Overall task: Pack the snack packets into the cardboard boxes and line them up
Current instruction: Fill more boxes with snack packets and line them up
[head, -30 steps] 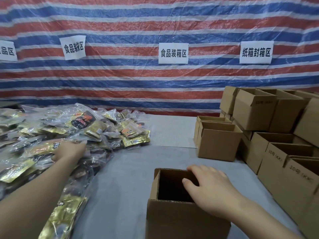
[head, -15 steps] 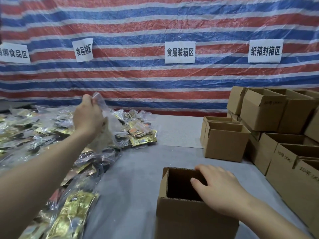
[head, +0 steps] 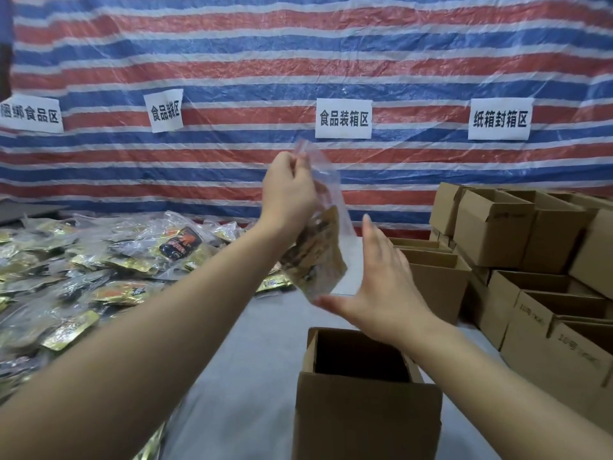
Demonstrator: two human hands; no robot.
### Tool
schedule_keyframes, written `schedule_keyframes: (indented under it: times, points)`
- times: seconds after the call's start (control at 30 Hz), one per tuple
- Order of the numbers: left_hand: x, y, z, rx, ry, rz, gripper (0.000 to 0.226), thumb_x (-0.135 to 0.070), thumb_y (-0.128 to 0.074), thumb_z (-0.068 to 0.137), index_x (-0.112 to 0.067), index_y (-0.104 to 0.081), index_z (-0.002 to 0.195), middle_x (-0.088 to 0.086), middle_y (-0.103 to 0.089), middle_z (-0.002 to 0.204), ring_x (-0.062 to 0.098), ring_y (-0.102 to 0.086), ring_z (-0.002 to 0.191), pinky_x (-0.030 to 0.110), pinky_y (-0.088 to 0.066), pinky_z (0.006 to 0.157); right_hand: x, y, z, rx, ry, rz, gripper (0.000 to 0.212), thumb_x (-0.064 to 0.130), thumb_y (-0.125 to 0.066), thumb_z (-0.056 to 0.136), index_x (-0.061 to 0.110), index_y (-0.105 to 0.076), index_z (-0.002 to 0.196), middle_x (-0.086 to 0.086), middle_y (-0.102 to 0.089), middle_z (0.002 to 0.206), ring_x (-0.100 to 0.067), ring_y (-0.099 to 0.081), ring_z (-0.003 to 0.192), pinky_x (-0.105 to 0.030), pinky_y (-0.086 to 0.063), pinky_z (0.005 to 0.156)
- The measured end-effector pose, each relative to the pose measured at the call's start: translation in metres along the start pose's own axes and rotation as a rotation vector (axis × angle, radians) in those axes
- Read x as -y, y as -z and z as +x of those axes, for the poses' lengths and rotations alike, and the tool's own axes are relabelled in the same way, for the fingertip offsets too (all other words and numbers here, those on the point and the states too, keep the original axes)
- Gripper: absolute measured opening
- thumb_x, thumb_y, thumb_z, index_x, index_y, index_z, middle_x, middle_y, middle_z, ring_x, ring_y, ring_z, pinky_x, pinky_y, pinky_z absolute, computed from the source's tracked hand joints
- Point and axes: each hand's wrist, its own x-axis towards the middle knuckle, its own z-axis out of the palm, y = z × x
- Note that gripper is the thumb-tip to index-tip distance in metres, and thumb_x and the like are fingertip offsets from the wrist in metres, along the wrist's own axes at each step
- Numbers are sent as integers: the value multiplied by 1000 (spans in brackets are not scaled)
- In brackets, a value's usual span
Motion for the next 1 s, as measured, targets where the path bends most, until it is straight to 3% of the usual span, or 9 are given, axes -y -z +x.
schedule_keyframes:
  times: [0.17,0.27,0.4,0.53,0.63,0.7,0.77,0.87,1.0]
  points:
    - [-31,-34,-4,112,398,-450,32,-36,-42,105,-8,-58,106,9,-71,86,19,-69,73,38,-63,70,7,1,23,-171,105,121,127,64,-79,70,34,10,156,14,-14,161,-11,-11,148,-58,-6,124]
    - [-36,-36,-6,265,639,-613,39,-35,-45,104,-2,-59,121,11,-69,80,21,-70,61,32,-59,50,-2,5,23,-257,155,424,100,41,-83,75,27,-21,153,5,-42,145,-13,-43,132,-53,-42,111]
    - [-11,-33,-12,290,531,-316,31,-32,-43,105,-5,-58,103,9,-63,87,18,-61,66,30,-53,63,-21,11,22,-247,107,620,75,23,-85,78,34,-42,138,17,-65,115,-7,-64,110,-26,-55,90]
    - [20,-8,-55,366,400,40,35,-42,-37,105,-15,-52,122,3,-65,112,17,-67,92,36,-57,83,-33,21,21,-213,2,792,53,26,-80,85,39,-50,126,21,-67,107,-1,-65,102,-13,-54,76]
    - [49,21,-98,472,201,314,24,-33,-44,103,-22,-63,114,-12,-65,102,7,-61,98,20,-50,85,-42,24,14,-64,-27,977,48,40,-78,82,37,-58,126,7,-68,109,-15,-66,105,-37,-56,91]
    - [66,34,-123,624,239,452,23,-32,-47,101,-31,-61,120,-25,-55,105,-2,-52,100,4,-38,73,-43,21,4,79,44,1027,39,40,-74,83,45,-63,121,4,-68,108,-20,-66,106,-37,-56,91]
    - [83,37,-139,701,335,494,34,-28,-51,100,-33,-51,133,-22,-47,115,-2,-45,106,8,-37,79,-45,10,-4,201,31,1019,41,34,-72,87,46,-62,125,-3,-65,115,-25,-65,109,-36,-56,93]
    - [91,33,-149,703,502,270,43,-9,-48,99,-29,-49,137,-8,-60,125,6,-57,110,24,-49,95,-51,-6,-13,331,-96,876,37,28,-73,88,20,-60,122,-10,-67,107,-26,-67,103,-36,-55,95]
    - [97,31,-150,673,505,289,46,-6,-44,95,-32,-53,132,0,-63,122,15,-60,111,29,-50,93,-53,-1,-15,501,-128,659,53,32,-78,81,27,-57,130,2,-69,117,-16,-68,107,-29,-53,94]
